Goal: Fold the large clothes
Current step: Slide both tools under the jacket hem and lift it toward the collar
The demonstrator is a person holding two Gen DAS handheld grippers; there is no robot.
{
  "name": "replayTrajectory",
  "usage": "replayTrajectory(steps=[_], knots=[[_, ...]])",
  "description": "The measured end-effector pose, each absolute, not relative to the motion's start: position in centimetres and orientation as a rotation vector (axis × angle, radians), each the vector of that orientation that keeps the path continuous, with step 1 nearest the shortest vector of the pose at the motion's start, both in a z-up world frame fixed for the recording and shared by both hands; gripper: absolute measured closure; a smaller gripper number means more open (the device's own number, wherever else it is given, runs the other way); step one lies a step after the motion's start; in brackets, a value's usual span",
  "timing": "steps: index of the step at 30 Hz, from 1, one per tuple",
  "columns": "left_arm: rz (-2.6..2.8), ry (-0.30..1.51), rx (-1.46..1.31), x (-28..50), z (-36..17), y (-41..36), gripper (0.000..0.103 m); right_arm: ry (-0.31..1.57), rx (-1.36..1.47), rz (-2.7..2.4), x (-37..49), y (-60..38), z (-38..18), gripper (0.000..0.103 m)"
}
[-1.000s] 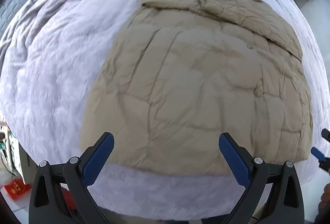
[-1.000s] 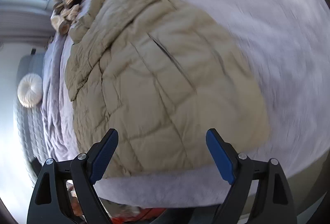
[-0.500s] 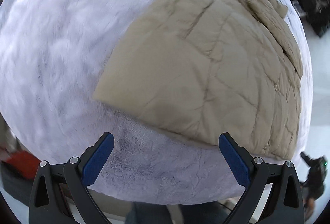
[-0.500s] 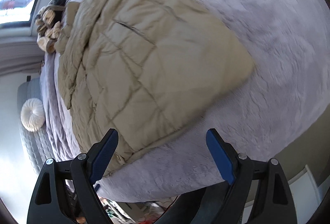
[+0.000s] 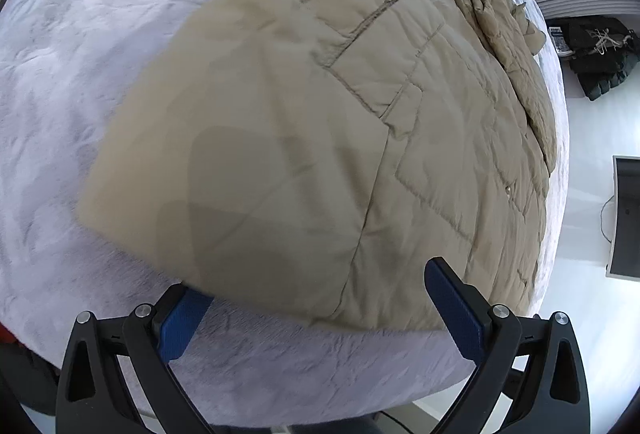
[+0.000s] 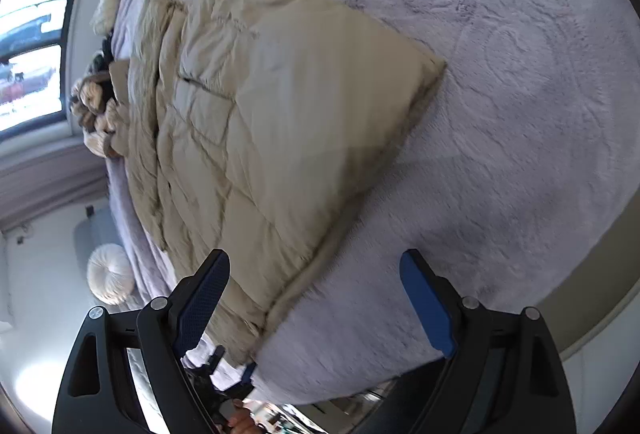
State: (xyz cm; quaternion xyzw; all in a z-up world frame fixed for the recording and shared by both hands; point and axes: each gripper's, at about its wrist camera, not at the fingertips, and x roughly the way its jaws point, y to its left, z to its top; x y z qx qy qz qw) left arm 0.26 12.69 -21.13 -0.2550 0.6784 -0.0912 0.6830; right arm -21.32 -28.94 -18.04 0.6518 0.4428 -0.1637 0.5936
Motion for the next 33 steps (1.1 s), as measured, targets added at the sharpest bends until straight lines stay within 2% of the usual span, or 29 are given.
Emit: replayTrajectory(steps=[9, 10, 11, 13, 14, 15, 16, 17, 19, 25, 33], knots=[[-0.237, 1.516, -0.577, 1.5, -21.5, 10.6, 0.002, 0.921, 1.631, -0.341, -19.5, -29.5, -20.4, 0.014], [-0.235, 1.512, -0.579, 1.6, -21.4, 10.7, 0.005, 0.910, 1.636, -0.333, -19.3, -29.6, -20.4, 0.014], [-0.231, 1.506, -0.590, 1.7, -21.3, 10.9, 0.011, 0.894, 1.645, -0.321, -19.3, -29.8, -20.5, 0.014], [-0.238, 1.505, -0.616, 1.9, -21.2, 11.4, 0.047, 0.877, 1.659, -0.296, -18.8, -29.8, -20.4, 0.014], [-0.250, 1.507, -0.643, 2.0, -21.2, 11.9, 0.059, 0.881, 1.658, -0.290, -18.5, -29.9, -20.3, 0.017], [-0.261, 1.507, -0.662, 2.1, -21.2, 12.2, 0.080, 0.892, 1.654, -0.292, -18.4, -30.0, -20.3, 0.021], [-0.270, 1.505, -0.680, 2.2, -21.1, 12.4, 0.085, 0.904, 1.652, -0.294, -18.3, -30.1, -20.3, 0.037], [-0.282, 1.494, -0.702, 2.4, -20.7, 12.9, 0.088, 0.920, 1.656, -0.299, -18.4, -30.2, -20.4, 0.062], [-0.305, 1.476, -0.709, 2.5, -19.7, 13.1, 0.091, 0.931, 1.666, -0.296, -18.3, -30.6, -20.5, 0.090], [-0.392, 1.371, -0.736, 4.0, -14.2, 13.4, 0.091, 0.926, 1.556, -0.169, -15.2, -31.9, -16.3, 0.095], [-0.431, 1.211, -0.671, 11.3, -5.9, 11.6, 0.091, 0.873, 1.414, -0.013, -7.0, -35.8, -9.7, 0.095]])
